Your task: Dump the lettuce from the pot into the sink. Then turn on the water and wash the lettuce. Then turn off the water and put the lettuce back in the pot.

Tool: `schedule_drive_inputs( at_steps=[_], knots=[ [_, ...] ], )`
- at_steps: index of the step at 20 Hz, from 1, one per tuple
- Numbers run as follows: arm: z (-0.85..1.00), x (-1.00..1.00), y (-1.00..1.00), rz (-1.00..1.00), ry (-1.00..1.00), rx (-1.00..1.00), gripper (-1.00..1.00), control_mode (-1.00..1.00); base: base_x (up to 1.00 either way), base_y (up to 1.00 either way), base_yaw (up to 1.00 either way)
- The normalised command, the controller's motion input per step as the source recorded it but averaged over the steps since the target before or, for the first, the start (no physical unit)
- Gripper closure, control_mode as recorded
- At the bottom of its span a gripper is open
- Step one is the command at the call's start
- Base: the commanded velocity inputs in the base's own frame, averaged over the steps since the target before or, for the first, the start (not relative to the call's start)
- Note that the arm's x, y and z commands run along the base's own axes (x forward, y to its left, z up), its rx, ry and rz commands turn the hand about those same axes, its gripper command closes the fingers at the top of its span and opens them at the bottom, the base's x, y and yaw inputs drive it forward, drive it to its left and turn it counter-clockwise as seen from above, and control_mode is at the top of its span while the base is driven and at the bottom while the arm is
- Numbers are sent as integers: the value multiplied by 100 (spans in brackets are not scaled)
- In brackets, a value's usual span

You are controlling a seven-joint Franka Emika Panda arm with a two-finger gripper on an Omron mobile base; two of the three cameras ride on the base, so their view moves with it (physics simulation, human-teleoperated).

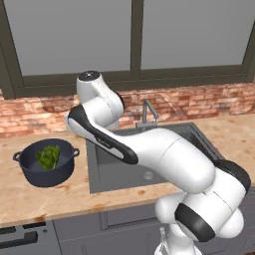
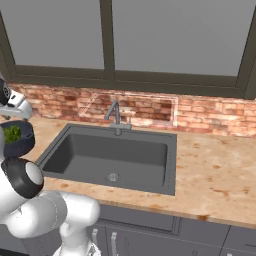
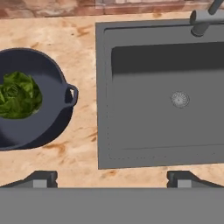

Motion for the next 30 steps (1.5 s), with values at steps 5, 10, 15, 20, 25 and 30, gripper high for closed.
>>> schedule_drive_inputs(
  at_steps=[5,10,15,20,25,30],
  knots=[
    [-17,8,45,0,0,0,-100,-100,0,0,0],
    [-8,15,53,4,0,0,-100,-100,0,0,0],
    [-4,21,43,3,1,0,-100,-100,0,0,0],
    [-14,13,39,3,2,0,-100,-100,0,0,0],
    [-20,14,43,5,0,0,-100,-100,0,0,0],
    [-13,21,34,5,0,0,-100,-100,0,0,0]
  ],
)
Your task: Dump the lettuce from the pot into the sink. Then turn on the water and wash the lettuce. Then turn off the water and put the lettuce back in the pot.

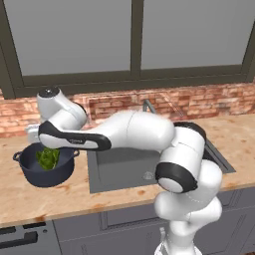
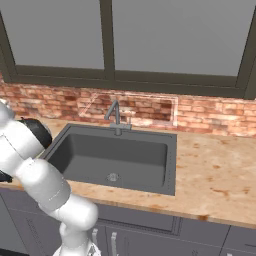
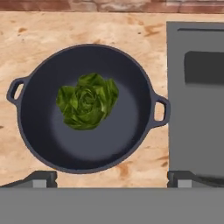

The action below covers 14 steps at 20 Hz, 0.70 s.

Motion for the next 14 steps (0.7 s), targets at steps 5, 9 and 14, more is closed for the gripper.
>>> schedule_drive_inputs(
  at_steps=[5,9,14],
  knots=[
    [-15,19,17,3,0,0,-100,-100,0,0,0],
    [-23,12,0,0,6,0,-100,-100,0,0,0],
    [-28,2,0,0,6,0,-100,-100,0,0,0]
  ],
)
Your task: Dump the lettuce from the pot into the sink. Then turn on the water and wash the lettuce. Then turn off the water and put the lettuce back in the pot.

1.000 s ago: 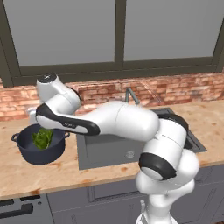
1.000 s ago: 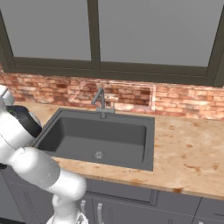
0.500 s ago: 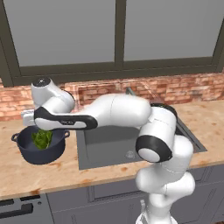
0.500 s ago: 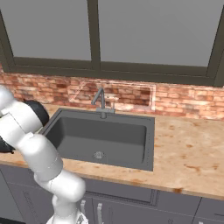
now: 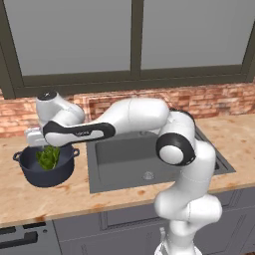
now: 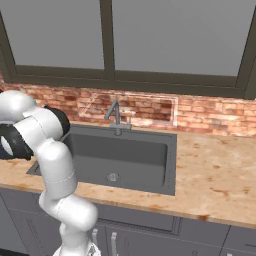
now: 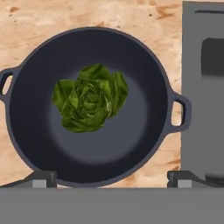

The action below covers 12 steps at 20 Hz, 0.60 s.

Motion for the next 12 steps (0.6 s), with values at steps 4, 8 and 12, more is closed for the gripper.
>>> schedule_drive_inputs(
  at_steps=[4,8,12],
  knots=[
    [-29,4,0,0,0,0,-100,-100,0,0,0],
    [-18,8,0,0,0,0,-100,-100,0,0,0],
    [-1,12,2,0,0,0,-100,-100,0,0,0]
  ],
)
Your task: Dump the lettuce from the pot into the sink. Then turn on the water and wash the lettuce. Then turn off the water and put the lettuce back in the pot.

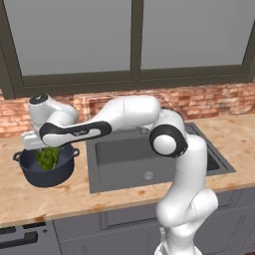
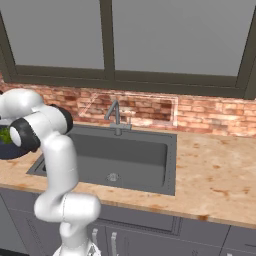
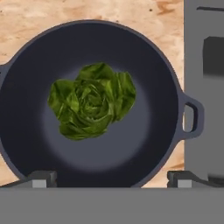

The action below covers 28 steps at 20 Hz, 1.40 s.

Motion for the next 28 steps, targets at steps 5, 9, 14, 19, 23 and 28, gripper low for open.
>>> schedule_drive_inputs(
  at_steps=[5,9,14,19,23,28],
  knots=[
    [0,20,0,0,0,0,-100,-100,0,0,0],
    [-9,22,0,0,0,0,-100,-100,0,0,0],
    [-24,21,5,0,0,0,-100,-100,0,0,0],
    [-28,22,15,-5,0,0,-100,-100,0,0,0],
    [-21,15,33,-8,0,0,-100,-100,0,0,0],
    [-17,2,6,-5,1,0,-100,-100,0,0,0]
  ],
)
